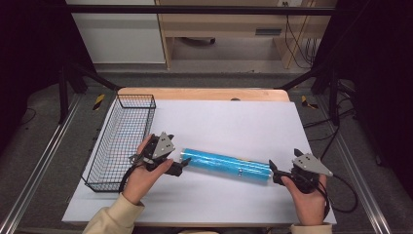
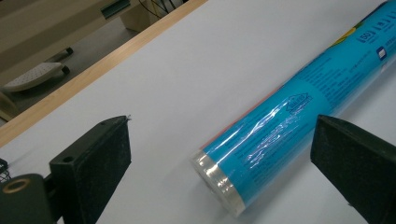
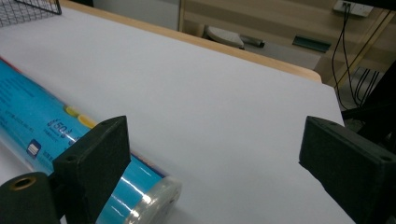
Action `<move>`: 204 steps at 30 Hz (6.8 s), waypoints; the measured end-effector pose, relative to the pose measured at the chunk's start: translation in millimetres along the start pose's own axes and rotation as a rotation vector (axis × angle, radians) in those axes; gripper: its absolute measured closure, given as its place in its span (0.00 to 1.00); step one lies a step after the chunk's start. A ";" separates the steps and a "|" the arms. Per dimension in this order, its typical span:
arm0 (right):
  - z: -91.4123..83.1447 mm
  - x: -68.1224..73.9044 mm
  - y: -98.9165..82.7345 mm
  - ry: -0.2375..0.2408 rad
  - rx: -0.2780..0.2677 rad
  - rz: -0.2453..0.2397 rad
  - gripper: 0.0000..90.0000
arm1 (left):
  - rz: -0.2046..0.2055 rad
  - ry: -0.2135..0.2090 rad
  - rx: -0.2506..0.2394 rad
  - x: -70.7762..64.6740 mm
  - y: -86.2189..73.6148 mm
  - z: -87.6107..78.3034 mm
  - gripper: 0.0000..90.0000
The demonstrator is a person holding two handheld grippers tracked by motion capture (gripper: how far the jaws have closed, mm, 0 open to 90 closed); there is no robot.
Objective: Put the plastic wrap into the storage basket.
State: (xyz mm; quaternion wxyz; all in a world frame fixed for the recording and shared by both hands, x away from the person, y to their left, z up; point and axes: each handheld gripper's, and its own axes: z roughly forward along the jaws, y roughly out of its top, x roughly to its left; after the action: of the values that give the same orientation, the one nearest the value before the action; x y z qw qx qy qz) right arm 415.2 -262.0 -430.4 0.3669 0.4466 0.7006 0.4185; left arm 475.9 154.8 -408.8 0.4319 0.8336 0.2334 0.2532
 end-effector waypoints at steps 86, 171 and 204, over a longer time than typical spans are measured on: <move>74.8 62.7 80.9 0.566 0.468 -0.791 0.34 | 0.145 -0.146 0.080 26.8 52.2 -3.8 0.06; 68.4 58.6 153.4 0.424 0.327 -0.955 0.06 | 0.506 -0.157 0.426 7.8 74.6 28.4 0.34; 82.2 7.5 27.6 -0.252 0.084 0.052 0.08 | 0.216 0.116 0.445 39.7 73.2 -39.7 0.35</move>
State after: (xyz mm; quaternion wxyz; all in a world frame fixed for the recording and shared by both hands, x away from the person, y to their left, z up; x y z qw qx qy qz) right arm 494.5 -226.8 -437.5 0.4220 0.5286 0.6541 0.3385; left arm 493.9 165.0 -318.9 0.1940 0.9123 0.2175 0.2877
